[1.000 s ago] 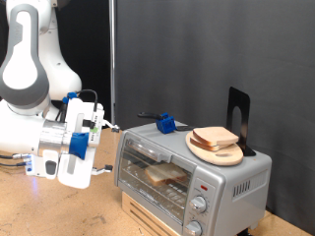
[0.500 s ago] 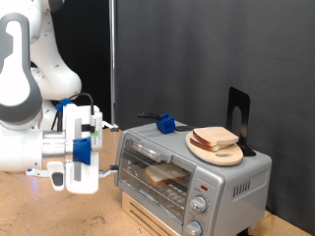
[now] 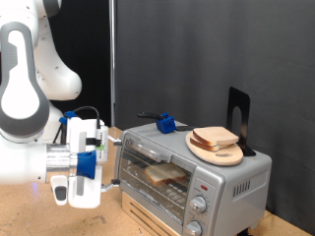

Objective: Make a piece of toast with the oven

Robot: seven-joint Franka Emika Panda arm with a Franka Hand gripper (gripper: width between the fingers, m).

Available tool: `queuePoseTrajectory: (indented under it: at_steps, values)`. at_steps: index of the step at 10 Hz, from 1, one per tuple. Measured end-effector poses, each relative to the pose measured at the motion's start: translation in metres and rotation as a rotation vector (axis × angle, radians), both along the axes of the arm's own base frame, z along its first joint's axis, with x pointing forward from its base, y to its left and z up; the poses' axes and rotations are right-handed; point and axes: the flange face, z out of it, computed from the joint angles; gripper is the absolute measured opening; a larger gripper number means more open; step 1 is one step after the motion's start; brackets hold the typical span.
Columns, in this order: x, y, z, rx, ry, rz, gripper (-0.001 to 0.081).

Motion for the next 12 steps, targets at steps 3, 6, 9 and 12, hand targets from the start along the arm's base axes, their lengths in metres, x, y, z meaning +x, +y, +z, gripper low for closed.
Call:
queuePoseTrajectory:
  at_steps: [3,6,9,12]
  values:
    - [-0.013,-0.011,-0.007,-0.152,0.116,0.266,0.0808]
    - [-0.008,-0.018,-0.016,-0.117,0.089,0.188,0.0808]
    - [-0.001,-0.010,-0.018,-0.039,0.147,0.203,0.0808]
    - [0.035,-0.013,-0.036,0.035,0.098,0.080,0.0808]
